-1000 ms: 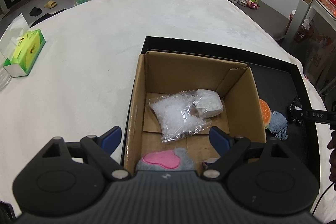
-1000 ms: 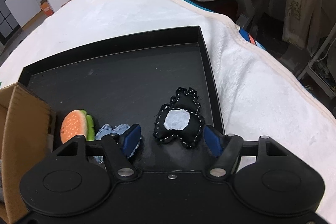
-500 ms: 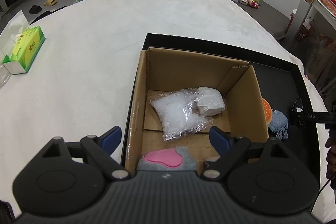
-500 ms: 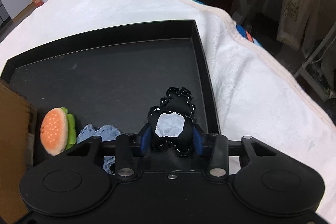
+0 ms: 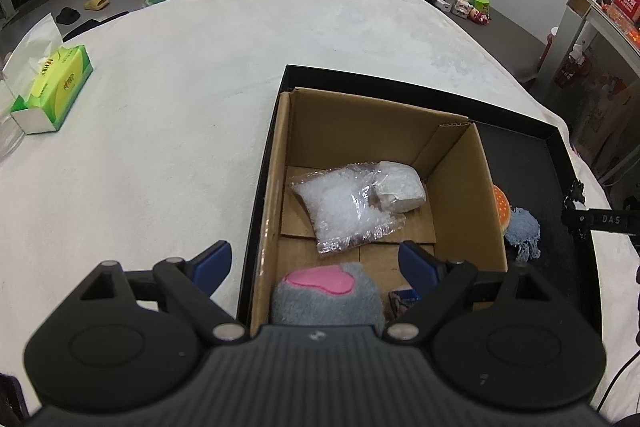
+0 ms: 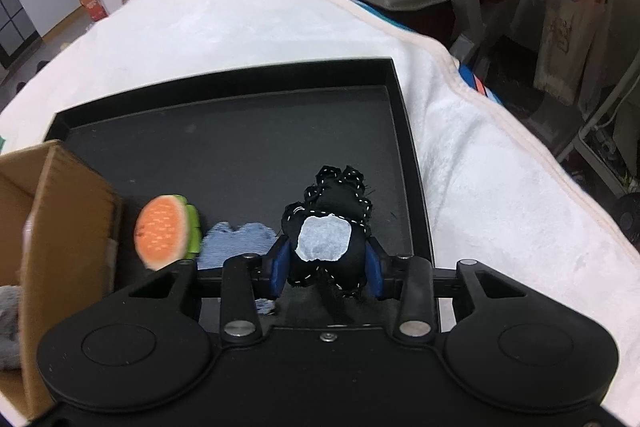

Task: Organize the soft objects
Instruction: 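Carry the black plush with the right gripper and release it into the box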

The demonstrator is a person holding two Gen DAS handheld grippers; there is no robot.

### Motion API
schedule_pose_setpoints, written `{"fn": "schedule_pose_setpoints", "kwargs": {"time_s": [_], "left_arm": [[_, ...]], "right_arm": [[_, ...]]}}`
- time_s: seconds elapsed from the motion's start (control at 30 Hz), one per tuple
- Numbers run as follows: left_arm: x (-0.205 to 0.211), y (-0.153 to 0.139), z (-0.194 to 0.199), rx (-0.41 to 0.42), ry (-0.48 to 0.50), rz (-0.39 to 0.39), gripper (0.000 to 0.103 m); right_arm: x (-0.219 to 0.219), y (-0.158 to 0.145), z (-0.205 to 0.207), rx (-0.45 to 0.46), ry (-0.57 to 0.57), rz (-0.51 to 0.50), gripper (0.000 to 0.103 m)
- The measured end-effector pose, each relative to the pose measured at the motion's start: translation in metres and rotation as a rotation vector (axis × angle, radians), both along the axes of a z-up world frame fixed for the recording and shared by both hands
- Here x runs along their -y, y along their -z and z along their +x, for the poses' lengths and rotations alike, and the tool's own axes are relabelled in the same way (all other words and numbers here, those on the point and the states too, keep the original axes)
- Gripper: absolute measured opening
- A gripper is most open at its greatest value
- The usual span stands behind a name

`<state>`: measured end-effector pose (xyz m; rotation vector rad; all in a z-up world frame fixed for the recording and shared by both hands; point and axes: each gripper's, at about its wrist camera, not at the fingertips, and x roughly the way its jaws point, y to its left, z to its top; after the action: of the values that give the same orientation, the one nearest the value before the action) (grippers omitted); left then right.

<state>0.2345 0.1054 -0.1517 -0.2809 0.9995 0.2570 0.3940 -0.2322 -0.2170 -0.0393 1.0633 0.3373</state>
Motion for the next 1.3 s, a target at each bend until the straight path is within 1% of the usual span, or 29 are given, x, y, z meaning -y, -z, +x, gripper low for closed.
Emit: {"fn": "schedule_pose_setpoints", "kwargs": {"time_s": [0.23,0.63,1.03,1.17,1.27,1.3], "left_arm": [[-0.006,-0.001,-0.014,0.021,-0.014,-0.027,0.089],[-0.011,0.004,-0.032,0.061,0.011,-0.061,0.089],[-0.016,0.011,-0.040,0.094,0.035,-0.080,0.086],[-0.017,0.013,-0.041,0.104,0.040,-0.097,0.084],[-0.019,0.016,-0.041,0.111,0.046,-0.115,0.078],[-0.019,0.017,-0.041,0.113,0.048,-0.121,0.074]], "right_arm": [[-0.010,-0.023,-0.013,0.019,-0.027,0.024,0.038],[-0.034,-0.058,-0.038,0.062,-0.082,0.039,0.038],[-0.063,-0.082,-0.059,0.100,-0.134,0.032,0.038],[-0.072,-0.087,-0.065,0.105,-0.152,0.025,0.038],[-0.081,-0.090,-0.069,0.108,-0.170,0.021,0.038],[-0.084,-0.092,-0.071,0.110,-0.176,0.021,0.038]]}}
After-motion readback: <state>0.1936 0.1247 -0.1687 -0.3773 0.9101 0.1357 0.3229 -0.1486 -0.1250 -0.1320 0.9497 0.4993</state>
